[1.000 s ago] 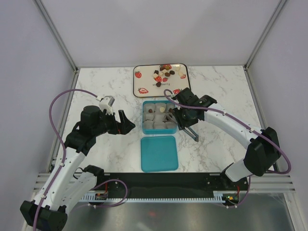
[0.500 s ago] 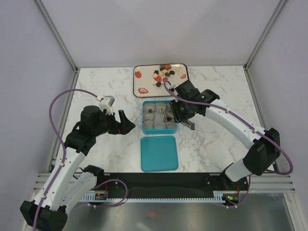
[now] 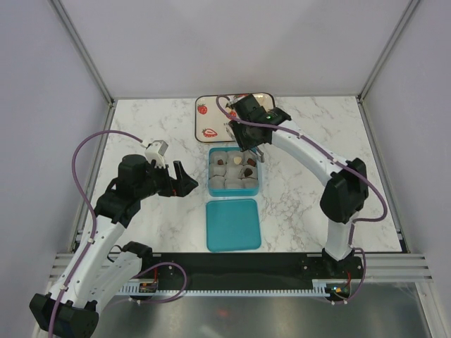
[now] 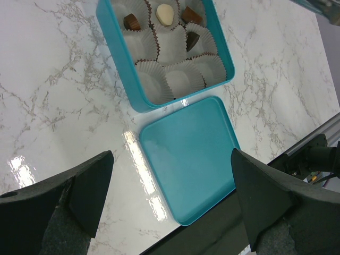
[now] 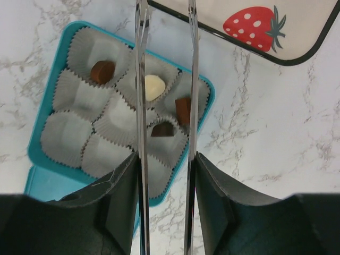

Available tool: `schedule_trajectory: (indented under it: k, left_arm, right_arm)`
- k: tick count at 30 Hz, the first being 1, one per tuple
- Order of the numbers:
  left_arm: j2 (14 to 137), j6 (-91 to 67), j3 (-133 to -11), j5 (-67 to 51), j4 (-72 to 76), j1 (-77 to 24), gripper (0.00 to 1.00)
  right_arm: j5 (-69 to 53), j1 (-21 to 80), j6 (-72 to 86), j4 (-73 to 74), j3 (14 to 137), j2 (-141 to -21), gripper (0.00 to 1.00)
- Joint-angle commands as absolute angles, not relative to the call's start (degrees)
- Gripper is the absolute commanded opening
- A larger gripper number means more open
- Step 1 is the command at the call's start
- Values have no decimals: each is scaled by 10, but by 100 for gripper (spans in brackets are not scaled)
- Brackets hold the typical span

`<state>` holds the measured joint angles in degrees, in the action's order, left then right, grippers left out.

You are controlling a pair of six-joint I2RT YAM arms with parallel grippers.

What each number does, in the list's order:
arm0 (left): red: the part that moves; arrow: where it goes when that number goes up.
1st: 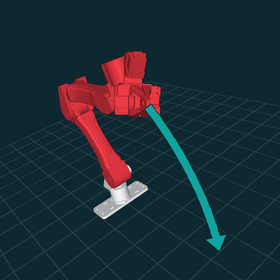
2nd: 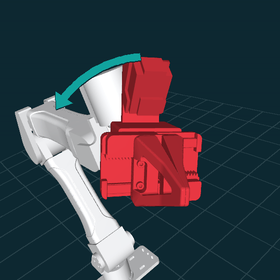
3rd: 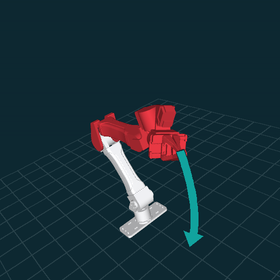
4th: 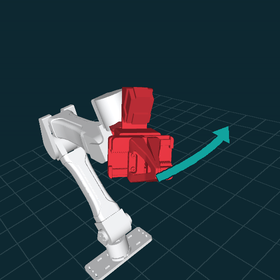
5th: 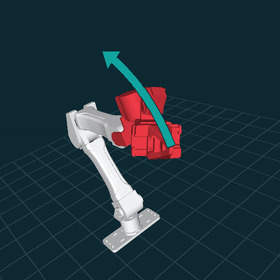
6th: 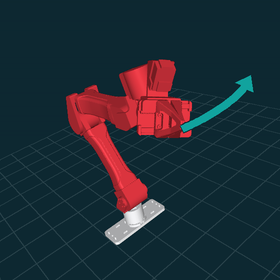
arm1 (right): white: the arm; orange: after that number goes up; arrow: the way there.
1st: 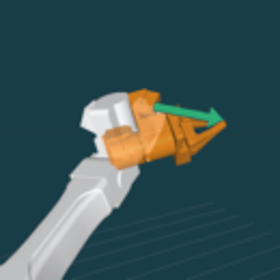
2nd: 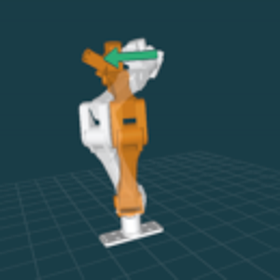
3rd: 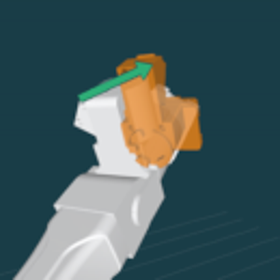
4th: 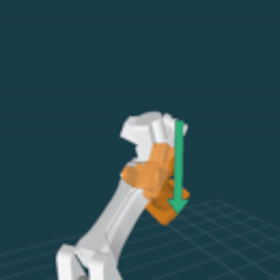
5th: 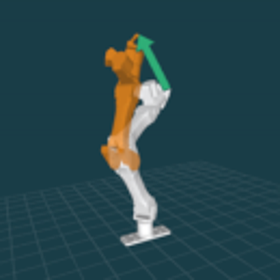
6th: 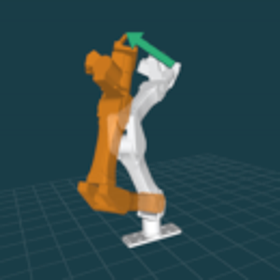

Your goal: Pack the chocolate

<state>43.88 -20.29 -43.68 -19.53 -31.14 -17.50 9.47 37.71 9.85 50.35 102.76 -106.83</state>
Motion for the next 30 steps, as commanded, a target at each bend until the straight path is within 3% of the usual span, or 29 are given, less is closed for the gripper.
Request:
schedule_trajectory:
  k: [1, 12, 30]
  left_arm:
    - [435, -189, -436, -197, -305, -176, 100]
    - [438, -187, -437, -200, -306, -176, 100]
    - [441, -186, -436, -197, -307, -176, 100]
  right_arm:
    - [158, 375, 86, 483, 1080, -1122, 52]
    - [116, 341, 110, 440, 1129, -1220, 53]
    - [33, 303, 123, 391, 1159, -1283, 53]
